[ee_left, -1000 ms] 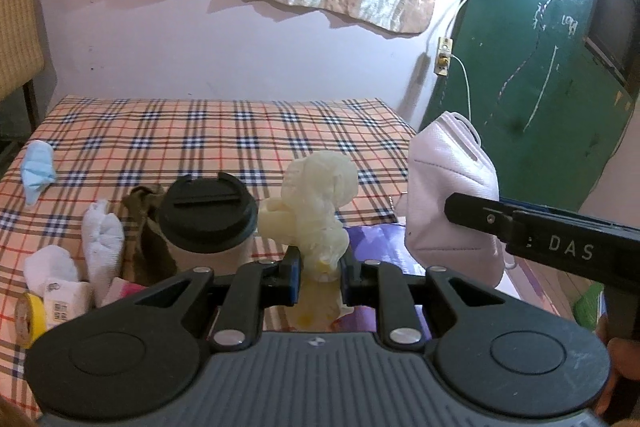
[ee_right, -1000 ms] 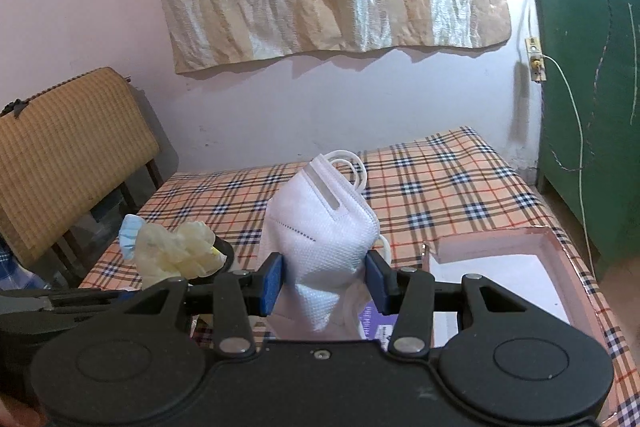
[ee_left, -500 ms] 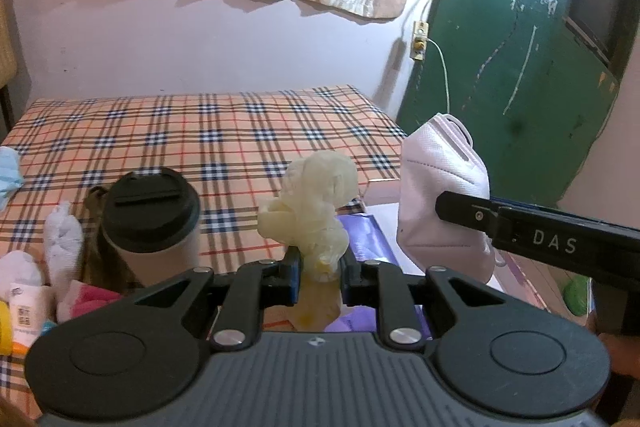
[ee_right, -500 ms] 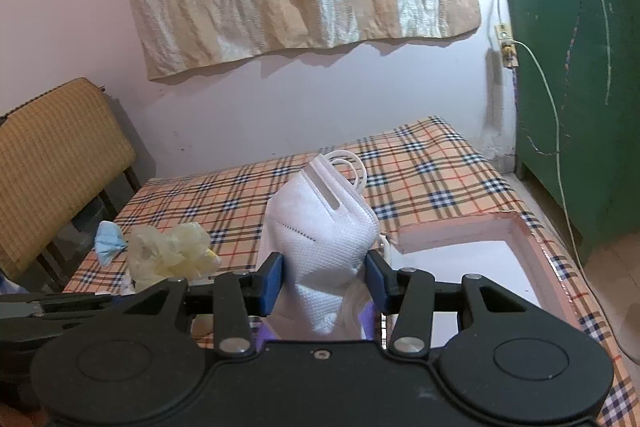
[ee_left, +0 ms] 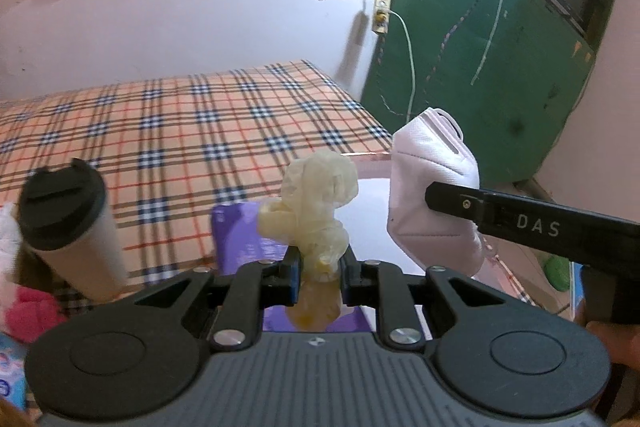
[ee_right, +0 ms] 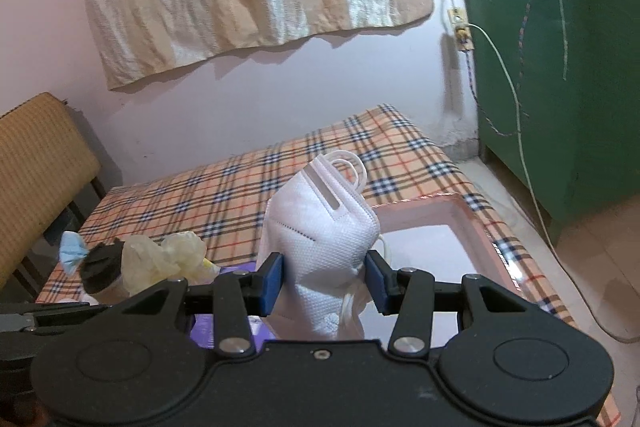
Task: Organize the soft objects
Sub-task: 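Carry the glove and mask with both tools over the open cardboard box, then open the left tool to drop the glove while right tool drops the mask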
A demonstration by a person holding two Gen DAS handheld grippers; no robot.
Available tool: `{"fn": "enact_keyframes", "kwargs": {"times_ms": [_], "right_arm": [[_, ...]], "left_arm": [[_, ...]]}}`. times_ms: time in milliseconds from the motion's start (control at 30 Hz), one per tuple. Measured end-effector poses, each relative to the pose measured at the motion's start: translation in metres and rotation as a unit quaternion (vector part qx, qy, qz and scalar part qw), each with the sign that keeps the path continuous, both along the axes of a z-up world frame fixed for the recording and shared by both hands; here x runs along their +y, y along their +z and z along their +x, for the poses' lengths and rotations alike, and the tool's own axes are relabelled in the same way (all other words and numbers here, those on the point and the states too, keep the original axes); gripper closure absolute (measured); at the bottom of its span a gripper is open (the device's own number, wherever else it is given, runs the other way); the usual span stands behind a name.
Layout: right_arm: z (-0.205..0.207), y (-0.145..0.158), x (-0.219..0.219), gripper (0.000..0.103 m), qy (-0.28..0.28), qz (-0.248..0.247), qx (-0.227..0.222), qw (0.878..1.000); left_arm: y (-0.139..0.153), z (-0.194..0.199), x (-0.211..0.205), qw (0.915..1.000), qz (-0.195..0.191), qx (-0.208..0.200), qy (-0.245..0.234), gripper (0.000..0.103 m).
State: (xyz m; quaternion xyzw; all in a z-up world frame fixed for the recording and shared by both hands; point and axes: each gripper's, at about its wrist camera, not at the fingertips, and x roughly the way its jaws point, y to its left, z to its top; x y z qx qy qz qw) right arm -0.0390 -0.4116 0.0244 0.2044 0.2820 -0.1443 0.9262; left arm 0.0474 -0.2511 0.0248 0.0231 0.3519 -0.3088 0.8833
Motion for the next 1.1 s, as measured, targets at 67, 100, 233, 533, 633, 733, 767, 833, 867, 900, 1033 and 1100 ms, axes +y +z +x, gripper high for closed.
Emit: {"fn": "enact_keyframes", "kwargs": {"times_ms": [67, 100, 233, 533, 633, 733, 767, 833, 867, 900, 1033, 1100], "right_arm": [[-0.002, -0.004, -0.008, 0.049, -0.006, 0.0, 0.004, 1.0], [-0.003, -0.005, -0.011, 0.049, -0.009, 0.0, 0.005, 1.0], [-0.002, -0.012, -0.024, 0.049, -0.016, 0.002, 0.012, 1.0], [0.008, -0.034, -0.05, 0.049, -0.026, 0.006, 0.031, 0.999], [0.012, -0.039, -0.058, 0.049, -0.028, 0.009, 0.033, 0.999], [0.018, -0.043, -0.064, 0.049, -0.029, 0.007, 0.036, 0.999], [0.02, -0.043, -0.066, 0.049, -0.028, 0.007, 0.037, 0.999], [0.022, -0.045, -0.069, 0.045, -0.028, 0.006, 0.038, 0.999], [0.023, -0.044, -0.07, 0.043, -0.03, 0.003, 0.038, 0.999], [0.022, -0.044, -0.071, 0.043, -0.031, 0.001, 0.036, 0.999], [0.017, -0.038, -0.071, 0.032, -0.036, -0.007, 0.027, 0.999], [0.013, -0.035, -0.071, 0.032, -0.038, -0.004, 0.022, 0.999]], "left_arm": [[-0.003, 0.001, -0.01, 1.0, 0.002, 0.003, -0.009, 0.082], [-0.005, 0.001, -0.014, 0.9999, 0.003, 0.004, -0.013, 0.082], [-0.011, 0.002, -0.032, 0.9995, 0.005, 0.011, -0.03, 0.082], [-0.026, 0.006, -0.063, 0.9983, 0.014, 0.026, -0.051, 0.082], [-0.033, 0.009, -0.071, 0.9978, 0.018, 0.031, -0.055, 0.082], [-0.037, 0.012, -0.078, 0.9976, 0.017, 0.036, -0.057, 0.08], [-0.039, 0.013, -0.079, 0.9976, 0.014, 0.037, -0.057, 0.079], [-0.039, 0.012, -0.081, 0.9977, 0.01, 0.036, -0.056, 0.073], [-0.039, 0.01, -0.082, 0.9978, 0.013, 0.031, -0.057, 0.066], [-0.039, 0.009, -0.083, 0.9978, 0.014, 0.028, -0.058, 0.061], [-0.035, 0.004, -0.079, 0.9981, 0.014, 0.016, -0.058, 0.045], [-0.032, 0.001, -0.076, 0.9984, 0.013, 0.008, -0.054, 0.037]]}}
